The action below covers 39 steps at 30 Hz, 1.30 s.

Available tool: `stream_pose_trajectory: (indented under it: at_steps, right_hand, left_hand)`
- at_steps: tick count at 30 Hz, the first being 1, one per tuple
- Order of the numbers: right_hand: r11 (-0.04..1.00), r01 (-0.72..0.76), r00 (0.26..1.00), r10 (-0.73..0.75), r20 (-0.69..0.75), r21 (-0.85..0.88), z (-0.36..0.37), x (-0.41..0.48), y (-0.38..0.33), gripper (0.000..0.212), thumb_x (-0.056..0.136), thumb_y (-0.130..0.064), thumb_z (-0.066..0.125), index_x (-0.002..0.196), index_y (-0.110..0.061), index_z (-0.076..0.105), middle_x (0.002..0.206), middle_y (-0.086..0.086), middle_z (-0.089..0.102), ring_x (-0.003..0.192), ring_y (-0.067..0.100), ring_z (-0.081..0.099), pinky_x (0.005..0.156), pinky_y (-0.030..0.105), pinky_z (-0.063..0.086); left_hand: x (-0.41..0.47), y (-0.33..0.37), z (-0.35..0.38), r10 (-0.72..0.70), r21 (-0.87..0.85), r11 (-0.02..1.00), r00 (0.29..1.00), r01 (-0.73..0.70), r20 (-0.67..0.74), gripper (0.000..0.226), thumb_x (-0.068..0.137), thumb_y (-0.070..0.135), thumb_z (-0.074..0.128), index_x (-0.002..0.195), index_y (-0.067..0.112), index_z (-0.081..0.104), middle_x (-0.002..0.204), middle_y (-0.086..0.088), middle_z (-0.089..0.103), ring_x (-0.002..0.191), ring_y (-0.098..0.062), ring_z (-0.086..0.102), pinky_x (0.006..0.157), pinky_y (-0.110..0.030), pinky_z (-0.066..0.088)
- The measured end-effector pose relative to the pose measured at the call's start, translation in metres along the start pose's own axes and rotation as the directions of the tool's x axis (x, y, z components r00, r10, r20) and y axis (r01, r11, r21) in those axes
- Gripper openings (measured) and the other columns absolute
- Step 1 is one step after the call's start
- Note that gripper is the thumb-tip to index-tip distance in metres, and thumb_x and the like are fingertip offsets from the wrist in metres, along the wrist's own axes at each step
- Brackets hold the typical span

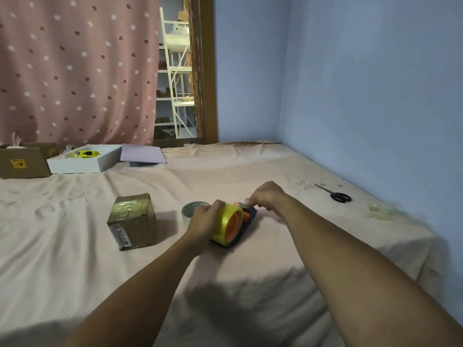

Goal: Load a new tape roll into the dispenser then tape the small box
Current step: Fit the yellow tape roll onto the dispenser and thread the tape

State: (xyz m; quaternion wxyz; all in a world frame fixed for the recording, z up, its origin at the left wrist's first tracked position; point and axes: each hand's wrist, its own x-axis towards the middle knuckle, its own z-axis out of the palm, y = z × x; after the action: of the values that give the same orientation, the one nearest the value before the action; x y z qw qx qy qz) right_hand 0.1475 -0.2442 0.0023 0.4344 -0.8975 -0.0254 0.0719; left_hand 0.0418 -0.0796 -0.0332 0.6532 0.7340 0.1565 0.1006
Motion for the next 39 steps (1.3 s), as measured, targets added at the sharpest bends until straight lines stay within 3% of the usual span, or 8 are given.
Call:
stream_pose_trajectory:
  at_steps: [6,12,15,18,21,26,36,39]
  right_hand:
    - [0.993,-0.005,0.989,-0.013,0.147,0.121,0.013,-0.013,-0.005,0.019,0.08,-0.02,0.085,0.09,-0.011,0.071,0.088,0.008,0.068,0.085,0.022,0.059,0.074,0.032,0.044]
    - [0.994,-0.02,0.98,0.042,0.195,-0.111,0.024,-0.015,-0.01,0.013,0.075,-0.007,0.068,0.076,-0.014,0.058,0.076,0.007,0.056,0.072,0.023,0.049,0.06,0.03,0.035]
    - [0.988,-0.016,0.976,0.049,0.211,-0.157,0.021,-0.015,-0.014,0.021,0.069,-0.004,0.069,0.087,-0.013,0.066,0.084,0.008,0.062,0.084,0.025,0.061,0.065,0.03,0.04]
    - [0.987,-0.033,0.985,0.059,0.161,-0.156,0.02,-0.012,-0.011,0.02,0.07,-0.001,0.071,0.087,-0.009,0.071,0.078,0.008,0.067,0.072,0.019,0.059,0.058,0.025,0.042]
    - [0.983,0.001,0.999,0.009,0.053,-0.186,0.024,-0.006,-0.011,0.023,0.057,-0.018,0.076,0.08,-0.012,0.079,0.083,0.003,0.077,0.081,0.021,0.07,0.073,0.031,0.06]
    - [0.959,0.001,0.996,0.023,0.082,-0.282,0.011,-0.002,-0.016,0.032,0.059,-0.03,0.087,0.085,-0.013,0.081,0.092,0.009,0.079,0.087,0.026,0.074,0.081,0.036,0.06]
    - [0.996,-0.086,0.977,0.09,0.195,-0.024,0.005,-0.002,-0.007,0.022,0.071,-0.01,0.087,0.088,-0.01,0.073,0.094,0.009,0.072,0.082,0.028,0.066,0.07,0.033,0.054]
    - [0.985,-0.165,0.957,0.147,0.251,0.049,0.0,-0.003,0.002,0.021,0.073,-0.013,0.086,0.091,-0.013,0.076,0.094,0.005,0.076,0.09,0.024,0.074,0.073,0.035,0.063]
  left_hand:
    - [-0.003,-0.001,-0.001,0.034,0.045,0.998,0.999,-0.034,0.0,0.035,0.094,0.04,0.057,0.074,0.012,0.064,0.076,-0.006,0.064,0.071,-0.021,0.058,0.065,-0.034,0.043]
    - [-0.005,0.0,-0.003,0.032,0.06,0.998,0.999,-0.033,0.025,0.037,0.094,0.043,0.055,0.075,0.012,0.063,0.076,-0.006,0.061,0.07,-0.02,0.054,0.064,-0.034,0.041]
    - [-0.007,0.001,-0.003,0.036,0.049,0.998,0.999,-0.037,0.018,0.038,0.092,0.044,0.056,0.073,0.012,0.063,0.077,-0.007,0.062,0.071,-0.02,0.055,0.065,-0.034,0.041]
    - [-0.007,0.002,-0.001,0.022,0.076,0.997,0.999,-0.024,0.027,0.037,0.092,0.044,0.056,0.073,0.014,0.062,0.076,-0.005,0.061,0.073,-0.021,0.055,0.068,-0.035,0.041]
    - [-0.008,0.002,-0.002,0.011,0.047,0.999,0.999,-0.013,0.045,0.043,0.075,0.054,0.055,0.074,0.013,0.065,0.077,-0.006,0.062,0.072,-0.022,0.056,0.069,-0.035,0.041]
    - [-0.006,0.0,-0.004,0.001,0.027,1.0,0.997,-0.003,0.083,0.044,0.077,0.055,0.066,0.077,0.012,0.069,0.081,-0.01,0.067,0.073,-0.023,0.06,0.07,-0.034,0.044]
    - [-0.008,-0.003,-0.006,0.008,-0.03,1.0,0.996,-0.006,0.087,0.032,0.088,0.043,0.068,0.078,0.013,0.066,0.08,-0.009,0.066,0.074,-0.022,0.06,0.073,-0.034,0.045]
    - [-0.009,-0.005,-0.009,0.016,-0.032,0.999,0.994,-0.013,0.109,0.034,0.084,0.045,0.07,0.076,0.011,0.07,0.076,-0.008,0.069,0.073,-0.024,0.063,0.072,-0.035,0.047]
